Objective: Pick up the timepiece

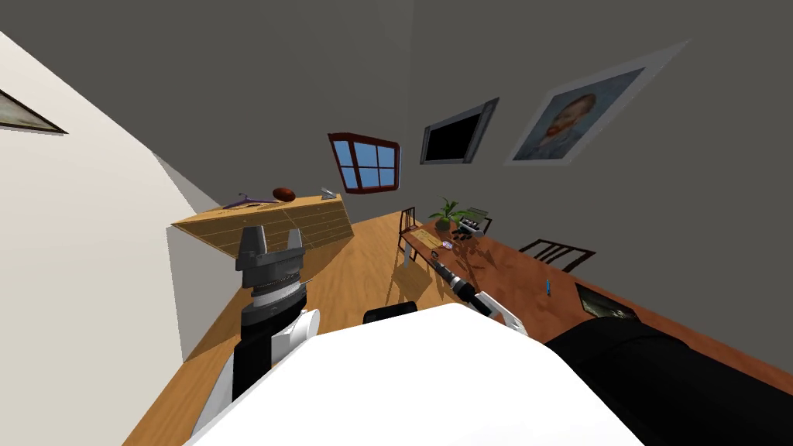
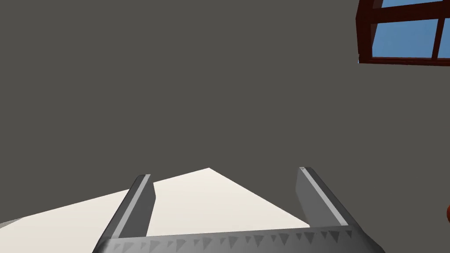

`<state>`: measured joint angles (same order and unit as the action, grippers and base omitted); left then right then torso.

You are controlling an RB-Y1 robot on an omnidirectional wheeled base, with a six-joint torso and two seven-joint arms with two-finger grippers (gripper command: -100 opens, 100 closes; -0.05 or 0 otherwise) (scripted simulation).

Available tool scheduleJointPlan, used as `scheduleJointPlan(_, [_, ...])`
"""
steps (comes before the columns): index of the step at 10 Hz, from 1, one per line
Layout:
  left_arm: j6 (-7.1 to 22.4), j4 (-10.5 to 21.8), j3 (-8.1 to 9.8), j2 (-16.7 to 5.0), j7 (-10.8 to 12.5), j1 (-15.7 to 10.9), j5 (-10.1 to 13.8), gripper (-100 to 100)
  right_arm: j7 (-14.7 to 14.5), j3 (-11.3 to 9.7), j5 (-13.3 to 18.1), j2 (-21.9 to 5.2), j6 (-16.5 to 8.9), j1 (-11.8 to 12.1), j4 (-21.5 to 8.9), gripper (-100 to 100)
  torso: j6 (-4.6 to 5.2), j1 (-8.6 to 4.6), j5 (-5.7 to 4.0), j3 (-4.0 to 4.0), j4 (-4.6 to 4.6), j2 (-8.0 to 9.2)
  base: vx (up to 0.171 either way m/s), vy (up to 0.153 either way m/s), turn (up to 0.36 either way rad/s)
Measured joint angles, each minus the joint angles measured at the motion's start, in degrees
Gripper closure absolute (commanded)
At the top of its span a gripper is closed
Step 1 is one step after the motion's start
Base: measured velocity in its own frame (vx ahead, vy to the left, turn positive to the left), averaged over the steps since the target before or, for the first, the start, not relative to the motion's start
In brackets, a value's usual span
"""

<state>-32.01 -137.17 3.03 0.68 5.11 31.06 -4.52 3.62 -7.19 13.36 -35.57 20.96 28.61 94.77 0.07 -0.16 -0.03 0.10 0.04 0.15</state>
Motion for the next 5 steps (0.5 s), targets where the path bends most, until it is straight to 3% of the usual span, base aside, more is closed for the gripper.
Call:
scheduleJointPlan(3, [0.0,0.0,-0.01,0.0,0.0,0.0,0.0,0,0.8,-1.5,3.4,-4.9,0.4,0.4,-4.5,-100,-0.06,-0.01,0.00,-0.02,0.00,-0.03,-0.041,0.005,0.221])
scheduleJointPlan(4, [0.0,0.0,0.00,0.0,0.0,0.0,0.0,0,0.9,-2.0,4.3,-5.4,0.2,0.6,-5.6,-100,0.01,0.00,-0.01,-0.03,-0.01,-0.05,-0.013,0.006,-0.023])
scheduleJointPlan(5, [0.0,0.0,0.00,0.0,0.0,0.0,0.0,0,0.8,-2.3,4.6,-5.4,0.2,0.2,-6.8,-100,0.01,0.00,0.00,-0.07,-0.02,-0.12,-0.025,0.019,0.345])
